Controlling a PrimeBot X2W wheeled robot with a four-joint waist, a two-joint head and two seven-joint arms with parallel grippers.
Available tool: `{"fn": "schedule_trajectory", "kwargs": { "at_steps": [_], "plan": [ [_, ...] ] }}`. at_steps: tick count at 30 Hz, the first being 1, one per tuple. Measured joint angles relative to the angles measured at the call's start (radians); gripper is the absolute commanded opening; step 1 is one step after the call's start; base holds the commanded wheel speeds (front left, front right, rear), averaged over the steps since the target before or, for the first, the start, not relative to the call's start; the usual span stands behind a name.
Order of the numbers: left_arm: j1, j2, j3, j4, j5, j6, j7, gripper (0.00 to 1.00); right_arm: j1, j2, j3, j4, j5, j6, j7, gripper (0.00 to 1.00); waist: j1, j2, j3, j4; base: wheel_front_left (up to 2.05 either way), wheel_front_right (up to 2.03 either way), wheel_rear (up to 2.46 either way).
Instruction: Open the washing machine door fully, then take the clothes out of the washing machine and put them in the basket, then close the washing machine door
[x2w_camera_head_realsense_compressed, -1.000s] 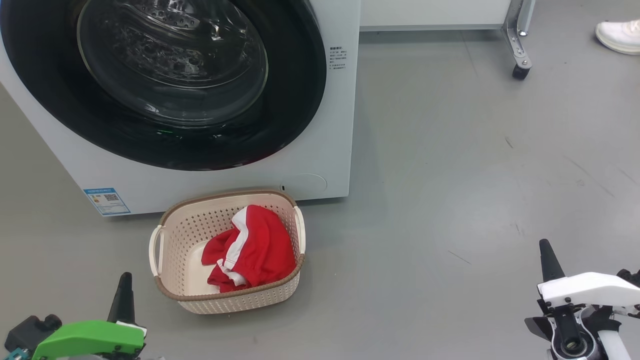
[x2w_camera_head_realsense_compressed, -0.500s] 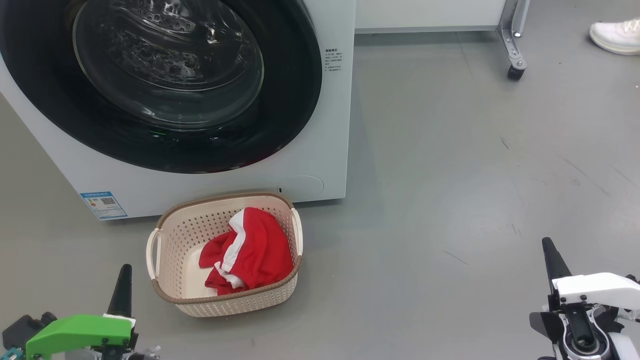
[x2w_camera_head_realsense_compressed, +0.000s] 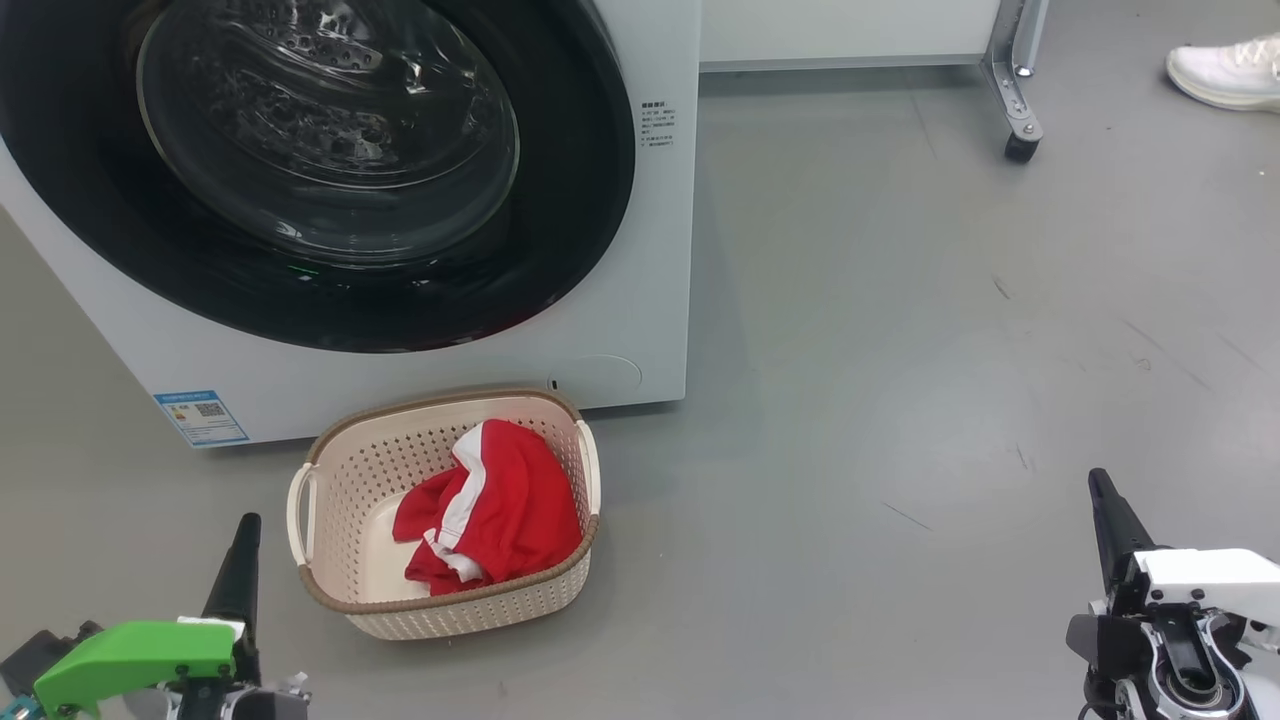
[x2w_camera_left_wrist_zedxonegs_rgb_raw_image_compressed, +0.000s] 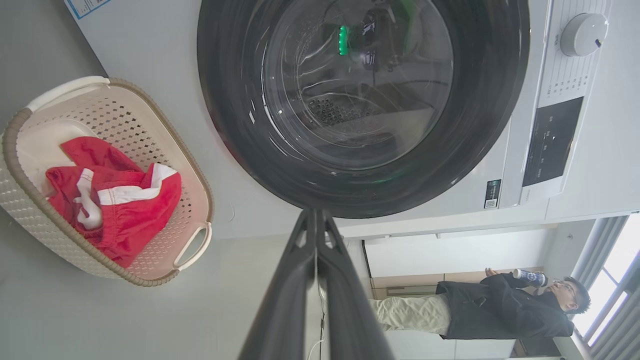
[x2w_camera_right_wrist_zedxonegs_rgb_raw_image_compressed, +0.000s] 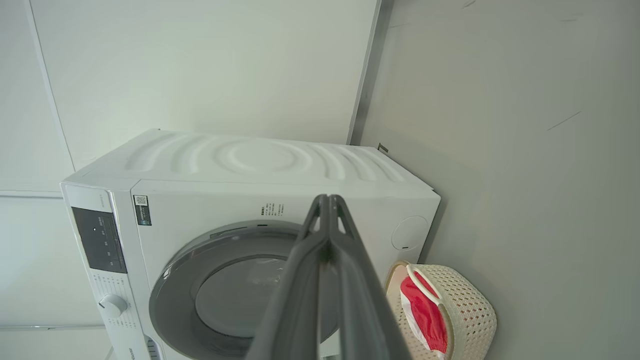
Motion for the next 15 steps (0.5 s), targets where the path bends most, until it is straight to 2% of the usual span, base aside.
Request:
{"fn": "schedule_trajectory", "kwargs": {
  "at_steps": [7,15],
  "plan": [
    [-0.01,0.003,0.005,-0.002,-0.093,0.0,0.017,0.0,-0.002,0.004,-0.018,-0.006,0.082,0.006,0.022,0.0,0.0,0.0,-0.003,-0.005,0.0,0.0,0.0],
    [-0.01,0.003,0.006,-0.005,-0.094,0.0,0.017,0.0,-0.003,0.004,-0.019,-0.008,0.086,0.009,0.024,0.0,0.0,0.0,-0.003,-0.005,0.0,0.0,0.0]
  ]
}}
